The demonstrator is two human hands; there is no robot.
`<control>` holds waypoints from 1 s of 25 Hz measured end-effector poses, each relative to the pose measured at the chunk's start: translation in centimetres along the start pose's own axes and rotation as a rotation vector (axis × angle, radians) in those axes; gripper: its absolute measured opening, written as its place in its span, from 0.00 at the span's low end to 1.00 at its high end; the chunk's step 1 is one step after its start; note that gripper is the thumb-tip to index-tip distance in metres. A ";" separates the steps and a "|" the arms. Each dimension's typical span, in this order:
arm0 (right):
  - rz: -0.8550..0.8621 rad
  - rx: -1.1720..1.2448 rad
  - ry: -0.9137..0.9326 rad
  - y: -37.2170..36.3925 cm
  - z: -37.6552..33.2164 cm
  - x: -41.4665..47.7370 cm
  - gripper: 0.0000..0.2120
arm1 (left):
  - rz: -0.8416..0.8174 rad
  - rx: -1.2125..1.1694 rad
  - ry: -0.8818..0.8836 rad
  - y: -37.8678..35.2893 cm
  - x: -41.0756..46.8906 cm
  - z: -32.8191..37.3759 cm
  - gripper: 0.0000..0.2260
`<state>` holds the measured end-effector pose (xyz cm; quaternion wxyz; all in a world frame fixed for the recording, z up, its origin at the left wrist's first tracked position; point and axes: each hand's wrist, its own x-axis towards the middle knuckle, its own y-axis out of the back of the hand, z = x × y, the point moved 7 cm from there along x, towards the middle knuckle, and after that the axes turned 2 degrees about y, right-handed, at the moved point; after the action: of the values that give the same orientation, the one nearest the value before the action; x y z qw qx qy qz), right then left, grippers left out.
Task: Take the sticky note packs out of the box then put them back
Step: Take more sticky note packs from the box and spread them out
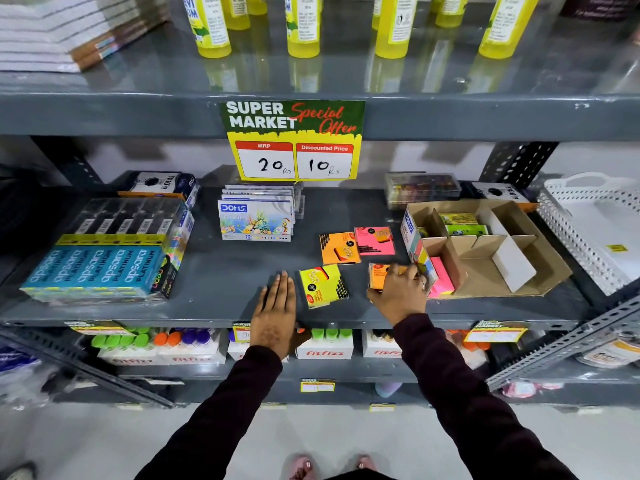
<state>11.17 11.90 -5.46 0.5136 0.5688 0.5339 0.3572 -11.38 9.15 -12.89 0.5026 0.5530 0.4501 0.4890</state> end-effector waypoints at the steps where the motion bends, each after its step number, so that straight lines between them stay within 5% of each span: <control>1: 0.029 0.004 0.005 0.4 -0.1 -0.2 0.36 | 0.001 -0.001 -0.002 -0.1 0.0 0.0 0.52; 5: 0.144 0.055 0.077 2.5 -2.0 0.3 0.38 | 0.017 -0.011 0.011 0.0 -0.1 0.0 0.50; 14: -0.009 0.091 0.172 -1.0 -9.9 5.9 0.33 | 0.000 -0.111 0.004 0.4 -0.1 -0.1 0.50; 20: 0.090 0.043 0.128 0.8 -6.4 3.7 0.36 | 0.021 -0.080 0.008 0.4 -0.1 -0.1 0.51; 25: -0.066 0.006 -0.045 -0.4 -0.4 1.0 0.34 | -0.008 -0.020 0.015 0.0 -0.1 -0.1 0.51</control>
<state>10.90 12.86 -5.90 0.5352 0.5603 0.5418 0.3257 -11.52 9.10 -12.92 0.5067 0.5425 0.4512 0.4954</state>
